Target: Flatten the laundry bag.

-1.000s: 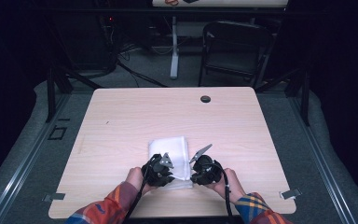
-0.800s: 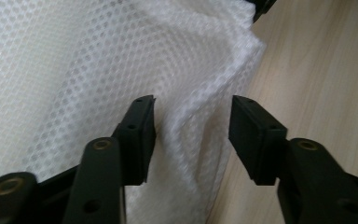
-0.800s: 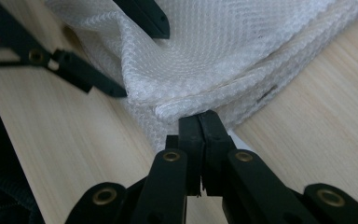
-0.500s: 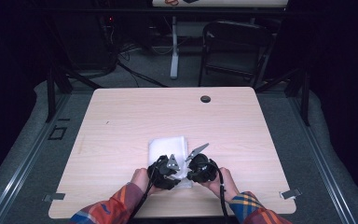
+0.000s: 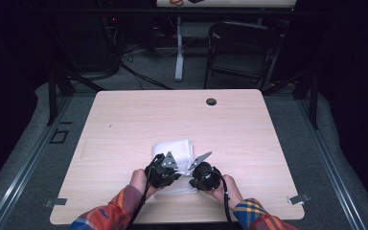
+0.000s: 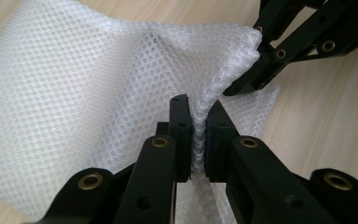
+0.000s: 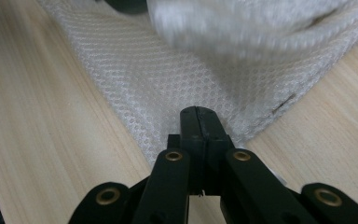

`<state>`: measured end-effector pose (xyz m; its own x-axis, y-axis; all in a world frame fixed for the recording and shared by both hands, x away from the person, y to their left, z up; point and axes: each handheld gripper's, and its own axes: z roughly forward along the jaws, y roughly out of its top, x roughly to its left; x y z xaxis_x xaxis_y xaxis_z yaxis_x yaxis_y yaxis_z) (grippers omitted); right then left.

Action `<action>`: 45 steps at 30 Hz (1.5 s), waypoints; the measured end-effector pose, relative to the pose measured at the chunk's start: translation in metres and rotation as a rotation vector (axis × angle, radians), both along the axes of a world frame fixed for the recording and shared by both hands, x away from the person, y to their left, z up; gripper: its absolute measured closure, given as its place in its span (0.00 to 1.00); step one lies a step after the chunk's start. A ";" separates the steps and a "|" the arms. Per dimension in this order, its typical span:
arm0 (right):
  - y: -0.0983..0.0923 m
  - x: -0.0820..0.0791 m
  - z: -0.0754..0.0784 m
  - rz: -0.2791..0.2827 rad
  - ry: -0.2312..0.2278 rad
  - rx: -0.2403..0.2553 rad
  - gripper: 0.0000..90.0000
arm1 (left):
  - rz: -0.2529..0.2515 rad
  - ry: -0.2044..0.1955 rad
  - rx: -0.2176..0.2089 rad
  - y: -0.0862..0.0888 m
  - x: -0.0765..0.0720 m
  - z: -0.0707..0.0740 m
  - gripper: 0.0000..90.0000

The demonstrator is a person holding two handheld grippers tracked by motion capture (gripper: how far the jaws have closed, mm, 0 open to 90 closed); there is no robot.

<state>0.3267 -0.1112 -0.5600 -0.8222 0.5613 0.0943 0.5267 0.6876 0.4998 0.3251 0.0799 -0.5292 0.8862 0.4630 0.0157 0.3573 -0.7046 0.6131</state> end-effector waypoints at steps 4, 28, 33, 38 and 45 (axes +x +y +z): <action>0.001 -0.001 -0.001 0.001 -0.011 0.004 1.00 | 0.026 -0.014 -0.023 0.008 0.001 0.007 0.93; -0.005 0.003 0.002 -0.042 0.005 -0.038 1.00 | 0.152 -0.053 -0.109 0.057 0.001 0.027 0.94; -0.007 0.003 0.003 -0.042 0.000 -0.058 1.00 | 0.187 -0.058 -0.118 0.069 0.000 0.029 0.95; -0.009 0.004 0.003 -0.054 0.002 -0.059 1.00 | 0.215 -0.056 -0.125 0.080 0.000 0.030 0.95; -0.010 0.005 0.003 -0.053 0.002 -0.058 1.00 | 0.238 -0.029 -0.125 0.091 -0.001 0.029 0.95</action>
<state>0.3320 -0.1214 -0.5567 -0.7911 0.6085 0.0621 0.5641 0.6865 0.4589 0.3242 0.1713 -0.5000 0.7520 0.6584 -0.0308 0.4849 -0.5209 0.7025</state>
